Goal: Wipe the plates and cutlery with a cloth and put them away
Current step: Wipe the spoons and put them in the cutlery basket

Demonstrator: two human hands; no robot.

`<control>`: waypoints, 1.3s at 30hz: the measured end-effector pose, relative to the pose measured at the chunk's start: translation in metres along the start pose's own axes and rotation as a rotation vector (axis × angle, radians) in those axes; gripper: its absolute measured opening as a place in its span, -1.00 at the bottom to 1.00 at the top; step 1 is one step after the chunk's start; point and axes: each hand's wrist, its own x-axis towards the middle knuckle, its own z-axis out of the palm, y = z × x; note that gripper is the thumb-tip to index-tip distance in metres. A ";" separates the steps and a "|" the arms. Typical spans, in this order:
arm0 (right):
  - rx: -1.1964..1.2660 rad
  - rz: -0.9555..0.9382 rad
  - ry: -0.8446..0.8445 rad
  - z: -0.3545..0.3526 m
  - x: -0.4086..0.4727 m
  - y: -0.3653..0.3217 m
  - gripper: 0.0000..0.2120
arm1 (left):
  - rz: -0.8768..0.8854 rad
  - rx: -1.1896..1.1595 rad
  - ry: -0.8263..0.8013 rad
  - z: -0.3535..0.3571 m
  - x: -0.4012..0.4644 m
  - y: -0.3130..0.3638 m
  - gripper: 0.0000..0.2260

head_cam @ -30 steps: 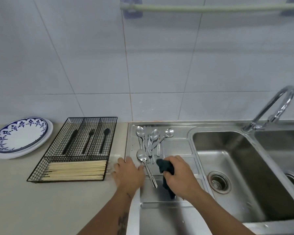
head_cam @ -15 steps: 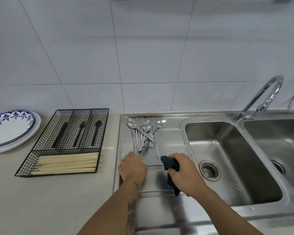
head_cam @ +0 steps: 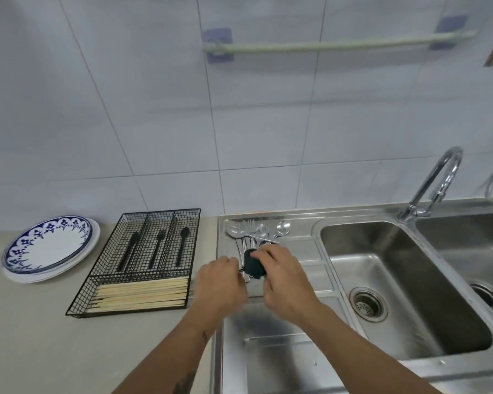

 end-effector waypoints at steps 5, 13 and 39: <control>-0.232 0.070 0.017 0.007 -0.002 -0.001 -0.33 | 0.131 0.038 0.069 -0.031 -0.007 -0.014 -0.81; -0.363 0.054 0.017 0.003 -0.006 -0.030 -0.32 | 0.160 -0.087 0.125 -0.035 -0.014 -0.049 -0.81; 0.044 0.102 0.133 -0.003 -0.012 -0.031 -0.39 | -0.076 -0.983 -0.302 -0.038 -0.014 -0.039 -0.72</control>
